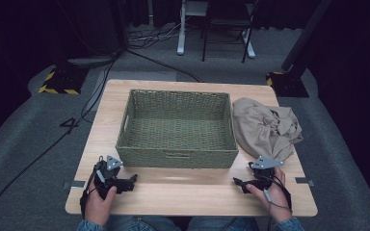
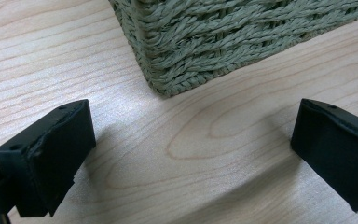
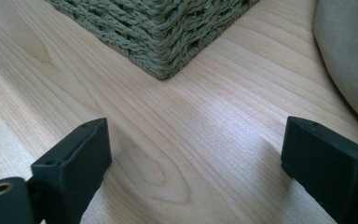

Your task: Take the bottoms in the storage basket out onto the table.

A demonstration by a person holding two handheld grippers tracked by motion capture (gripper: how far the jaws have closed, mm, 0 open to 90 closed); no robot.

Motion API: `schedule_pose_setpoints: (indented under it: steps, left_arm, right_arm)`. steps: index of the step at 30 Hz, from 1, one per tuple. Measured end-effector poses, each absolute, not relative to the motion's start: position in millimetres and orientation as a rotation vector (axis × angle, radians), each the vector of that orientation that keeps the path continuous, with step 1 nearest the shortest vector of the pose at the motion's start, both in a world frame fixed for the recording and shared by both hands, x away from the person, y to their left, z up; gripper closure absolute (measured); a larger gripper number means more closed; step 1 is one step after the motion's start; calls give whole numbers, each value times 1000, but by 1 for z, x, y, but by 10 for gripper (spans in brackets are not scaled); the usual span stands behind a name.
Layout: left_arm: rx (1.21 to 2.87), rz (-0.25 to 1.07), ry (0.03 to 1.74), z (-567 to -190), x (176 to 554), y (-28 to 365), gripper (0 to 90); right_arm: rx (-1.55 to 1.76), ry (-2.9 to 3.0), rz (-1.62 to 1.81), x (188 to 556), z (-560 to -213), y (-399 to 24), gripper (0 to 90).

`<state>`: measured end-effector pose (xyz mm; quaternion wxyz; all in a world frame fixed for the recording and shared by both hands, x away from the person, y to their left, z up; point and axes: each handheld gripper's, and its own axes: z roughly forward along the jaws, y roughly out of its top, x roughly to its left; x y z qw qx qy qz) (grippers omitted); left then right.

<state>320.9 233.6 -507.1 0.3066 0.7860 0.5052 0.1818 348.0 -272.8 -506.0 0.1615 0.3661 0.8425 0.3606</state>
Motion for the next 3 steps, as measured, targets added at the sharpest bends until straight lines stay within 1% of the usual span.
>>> schedule_pose_setpoints:
  steps: [3]
  left_arm:
    - [2079,483,1340,-507,321,233,1]
  right_arm:
    - [1045,2405,1030,348,-506,-273,86]
